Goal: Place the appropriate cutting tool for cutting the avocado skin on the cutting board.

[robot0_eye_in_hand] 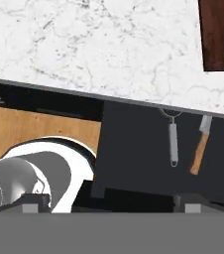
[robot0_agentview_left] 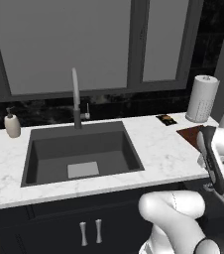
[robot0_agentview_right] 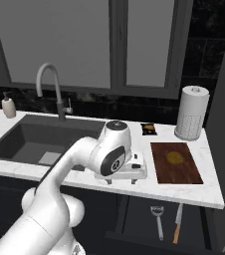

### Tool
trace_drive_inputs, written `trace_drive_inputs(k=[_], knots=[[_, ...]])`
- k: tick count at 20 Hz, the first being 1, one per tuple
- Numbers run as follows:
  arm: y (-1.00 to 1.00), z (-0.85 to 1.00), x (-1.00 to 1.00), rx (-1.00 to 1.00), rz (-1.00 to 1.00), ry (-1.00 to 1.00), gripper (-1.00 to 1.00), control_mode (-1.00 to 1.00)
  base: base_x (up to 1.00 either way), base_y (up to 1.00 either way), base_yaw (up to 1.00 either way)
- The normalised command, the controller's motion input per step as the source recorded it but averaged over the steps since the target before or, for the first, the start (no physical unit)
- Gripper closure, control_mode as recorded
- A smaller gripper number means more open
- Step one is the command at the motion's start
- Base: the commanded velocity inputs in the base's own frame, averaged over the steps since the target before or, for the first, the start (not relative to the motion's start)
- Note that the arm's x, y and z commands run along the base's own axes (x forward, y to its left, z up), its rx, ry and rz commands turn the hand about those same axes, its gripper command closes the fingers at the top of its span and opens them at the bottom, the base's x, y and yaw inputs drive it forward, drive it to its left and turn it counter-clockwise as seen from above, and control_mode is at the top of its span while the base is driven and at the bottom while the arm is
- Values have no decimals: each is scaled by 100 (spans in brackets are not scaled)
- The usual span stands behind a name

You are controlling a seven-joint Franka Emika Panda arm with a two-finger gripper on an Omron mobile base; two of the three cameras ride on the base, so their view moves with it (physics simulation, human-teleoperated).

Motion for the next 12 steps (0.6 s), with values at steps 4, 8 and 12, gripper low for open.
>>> trace_drive_inputs(k=[4, 8, 12], knots=[[-92, -63, -10, 10, 0, 14, -100, -100, 0, 0, 0], [-78, -54, -7, 8, 0, 17, -100, -100, 0, 0, 0], [-54, -44, 0, 4, 0, 12, -100, -100, 0, 0, 0]])
